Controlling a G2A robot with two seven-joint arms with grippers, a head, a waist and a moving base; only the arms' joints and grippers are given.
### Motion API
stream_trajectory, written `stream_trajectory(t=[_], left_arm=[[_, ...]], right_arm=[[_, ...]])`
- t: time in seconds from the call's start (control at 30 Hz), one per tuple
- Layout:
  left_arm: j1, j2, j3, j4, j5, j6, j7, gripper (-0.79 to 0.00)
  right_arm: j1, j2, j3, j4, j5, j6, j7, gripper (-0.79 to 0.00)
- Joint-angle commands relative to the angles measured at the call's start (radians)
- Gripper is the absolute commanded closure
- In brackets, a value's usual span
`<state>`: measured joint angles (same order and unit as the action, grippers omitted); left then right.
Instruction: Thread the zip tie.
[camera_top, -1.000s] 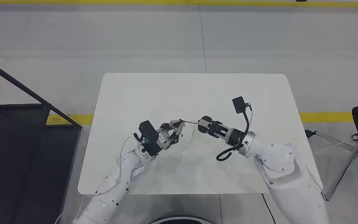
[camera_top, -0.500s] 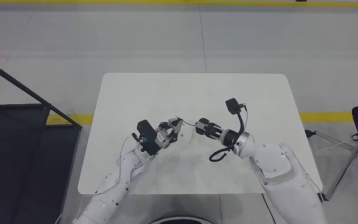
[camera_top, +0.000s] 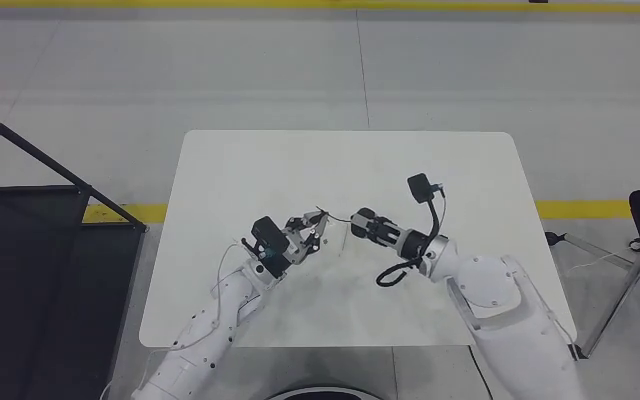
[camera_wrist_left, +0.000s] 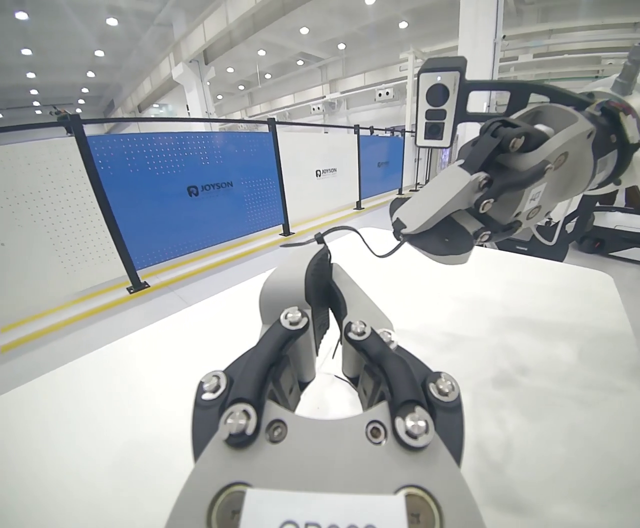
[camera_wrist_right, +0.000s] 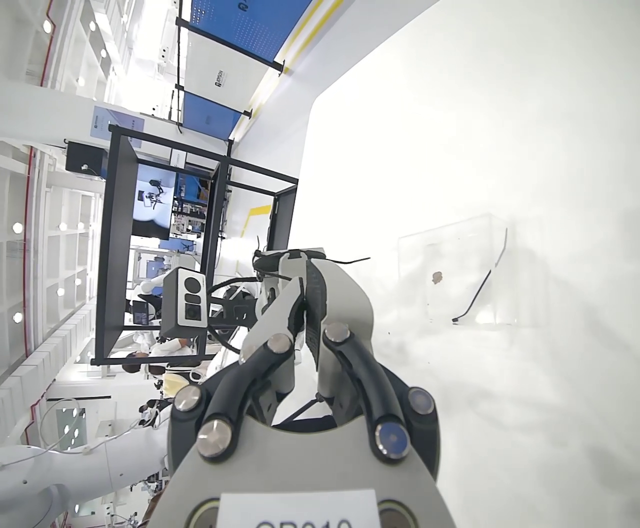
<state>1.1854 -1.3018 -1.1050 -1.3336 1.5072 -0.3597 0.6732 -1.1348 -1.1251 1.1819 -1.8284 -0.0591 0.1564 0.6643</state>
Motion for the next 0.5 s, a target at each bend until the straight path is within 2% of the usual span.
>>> stream_trajectory(t=[0.0, 0.03, 0.17, 0.2, 0.47], left_arm=[[0.002, 0.000, -0.002, -0.002, 0.004, 0.015, 0.005, 0.000], [0.003, 0.000, -0.002, -0.003, 0.006, 0.019, 0.005, 0.000], [0.006, 0.001, -0.005, -0.007, 0.020, 0.042, 0.006, 0.000], [0.007, 0.001, -0.004, -0.008, 0.026, 0.050, 0.005, 0.000], [0.011, -0.003, 0.010, -0.010, 0.074, 0.121, 0.000, 0.000]], right_arm=[[-0.002, 0.000, 0.005, -0.001, 0.007, -0.001, -0.001, -0.369], [-0.005, 0.000, 0.008, -0.002, 0.012, -0.004, -0.001, -0.379], [-0.016, 0.000, 0.021, -0.007, 0.035, -0.021, -0.007, -0.548], [-0.020, 0.000, 0.024, -0.008, 0.039, -0.023, -0.008, -0.557], [-0.051, 0.000, 0.025, -0.034, 0.046, -0.056, -0.022, -0.496]])
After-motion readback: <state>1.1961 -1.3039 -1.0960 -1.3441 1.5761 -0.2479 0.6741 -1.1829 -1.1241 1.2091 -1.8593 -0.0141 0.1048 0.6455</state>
